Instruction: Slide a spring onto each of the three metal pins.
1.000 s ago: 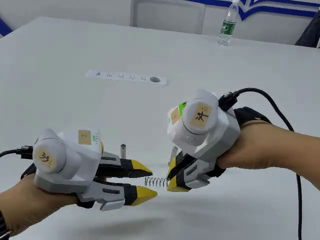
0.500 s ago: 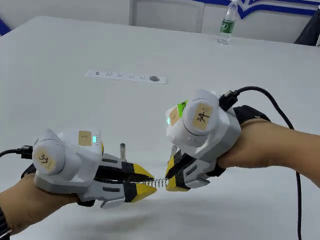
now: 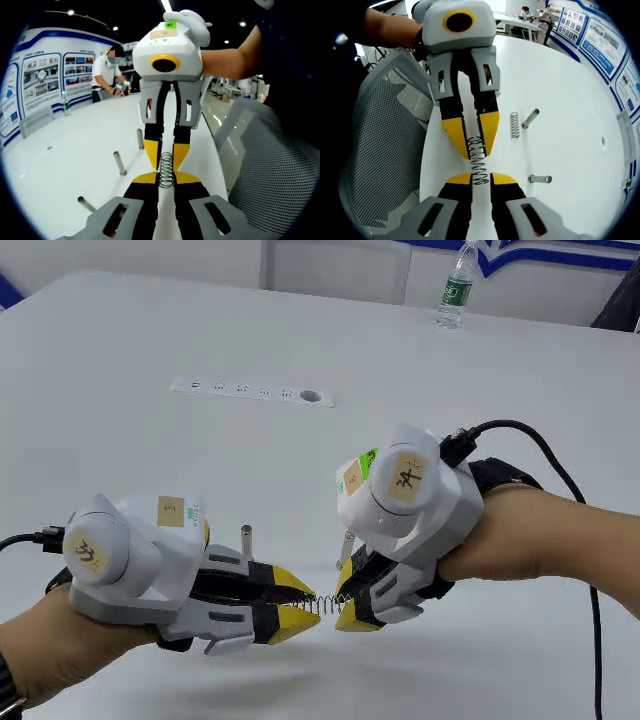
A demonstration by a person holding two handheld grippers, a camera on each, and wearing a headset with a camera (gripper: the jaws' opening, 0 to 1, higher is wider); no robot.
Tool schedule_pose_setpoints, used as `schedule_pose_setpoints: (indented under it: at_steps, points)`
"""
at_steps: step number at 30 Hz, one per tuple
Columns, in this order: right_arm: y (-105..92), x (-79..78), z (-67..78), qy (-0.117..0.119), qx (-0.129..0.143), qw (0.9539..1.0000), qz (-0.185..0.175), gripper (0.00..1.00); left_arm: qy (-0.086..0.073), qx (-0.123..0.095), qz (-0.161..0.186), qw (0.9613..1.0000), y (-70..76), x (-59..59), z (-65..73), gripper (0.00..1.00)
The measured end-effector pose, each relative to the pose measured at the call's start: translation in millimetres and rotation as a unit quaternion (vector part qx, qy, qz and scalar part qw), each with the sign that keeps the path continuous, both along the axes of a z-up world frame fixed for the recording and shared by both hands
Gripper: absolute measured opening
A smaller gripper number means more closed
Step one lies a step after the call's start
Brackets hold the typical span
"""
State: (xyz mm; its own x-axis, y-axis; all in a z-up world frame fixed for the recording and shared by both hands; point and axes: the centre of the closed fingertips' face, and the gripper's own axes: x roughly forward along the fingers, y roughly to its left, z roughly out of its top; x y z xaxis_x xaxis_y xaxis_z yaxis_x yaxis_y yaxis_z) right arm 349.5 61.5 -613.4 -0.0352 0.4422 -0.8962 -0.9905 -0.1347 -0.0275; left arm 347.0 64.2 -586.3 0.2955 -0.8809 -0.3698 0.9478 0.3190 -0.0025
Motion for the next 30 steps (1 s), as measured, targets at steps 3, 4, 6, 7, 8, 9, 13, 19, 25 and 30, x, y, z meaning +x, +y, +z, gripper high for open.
schedule_pose_setpoints:
  at_steps: [3, 4, 6, 7, 8, 9, 13, 19, 25, 30]
  points:
    - [0.2, 0.6, 1.4, -0.005, 0.002, 1.0, 0.003, 0.12, 0.0, 0.0, 0.001, 1.0, 0.1, 0.6, 0.1, 0.1]
    - [0.4, 0.9, 2.8, -0.005, 0.003, 1.0, 0.001, 0.12, 0.0, 0.001, 0.002, 1.0, 0.2, 0.9, -0.2, 0.1]
    - [0.9, 0.9, 5.9, -0.005, 0.006, 1.0, -0.001, 0.12, 0.002, 0.002, 0.002, 1.0, 0.4, 0.9, -1.3, 0.1]
    - [1.9, 1.1, 9.0, -0.007, 0.01, 0.9999, -0.002, 0.12, 0.001, 0.004, 0.002, 1.0, 0.7, 0.8, -2.3, 0.1]
    - [2.5, 0.8, 11.2, -0.006, 0.013, 0.9999, -0.003, 0.12, 0.002, 0.005, 0.002, 1.0, 0.7, 0.8, -2.8, 0.1]
    - [4.1, 0.6, 14.9, -0.005, 0.017, 0.9998, -0.005, 0.12, 0.003, 0.006, 0.003, 1.0, 0.6, 0.7, -3.4, 0.1]
    - [9.4, -1.7, 23.9, 0.0, 0.031, 0.9995, -0.006, 0.12, 0.005, 0.009, 0.005, 0.9999, 1.6, 1.2, -4.9, 0.1]
    - [20.7, -8.5, 32.8, 0.005, 0.045, 0.999, 0.0, 0.12, 0.008, 0.012, 0.004, 0.9999, 1.0, -0.2, -7.5, 0.1]
    - [30.4, -12.6, 37.8, -0.002, 0.05, 0.9987, 0.012, 0.12, 0.009, 0.012, 0.004, 0.9999, 1.6, -0.7, -8.0, 0.11]
    - [34.2, -12.9, 39.7, -0.006, 0.051, 0.9985, 0.018, 0.12, 0.007, 0.012, 0.004, 0.9999, 1.1, -0.4, -7.4, 0.11]
